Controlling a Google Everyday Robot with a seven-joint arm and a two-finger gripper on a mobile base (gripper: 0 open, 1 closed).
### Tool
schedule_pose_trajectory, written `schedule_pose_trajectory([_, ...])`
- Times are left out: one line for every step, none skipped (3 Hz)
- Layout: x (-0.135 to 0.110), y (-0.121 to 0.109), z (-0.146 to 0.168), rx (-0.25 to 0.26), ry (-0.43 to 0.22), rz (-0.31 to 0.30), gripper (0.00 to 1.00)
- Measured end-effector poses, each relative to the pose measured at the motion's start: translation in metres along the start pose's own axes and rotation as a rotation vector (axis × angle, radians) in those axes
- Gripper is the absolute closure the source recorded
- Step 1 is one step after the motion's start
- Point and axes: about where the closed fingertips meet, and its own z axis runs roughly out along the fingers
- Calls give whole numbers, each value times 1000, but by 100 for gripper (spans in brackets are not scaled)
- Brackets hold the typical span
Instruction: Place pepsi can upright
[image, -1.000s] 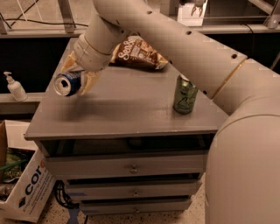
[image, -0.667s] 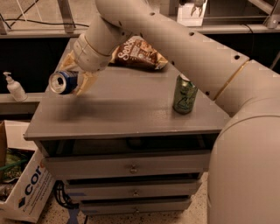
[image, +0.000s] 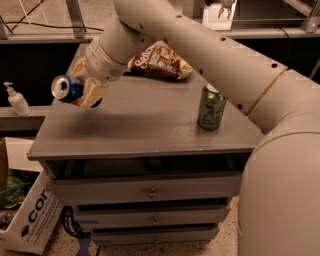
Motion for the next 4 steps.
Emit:
schedule_pose_trajectory([0, 5, 1, 22, -48, 98, 100])
schedule_pose_trajectory([0, 4, 1, 24, -50, 104, 100])
schedule_pose_trajectory([0, 5, 2, 30, -70, 107, 100])
schedule_pose_trajectory([1, 3, 1, 56, -191, 134, 100])
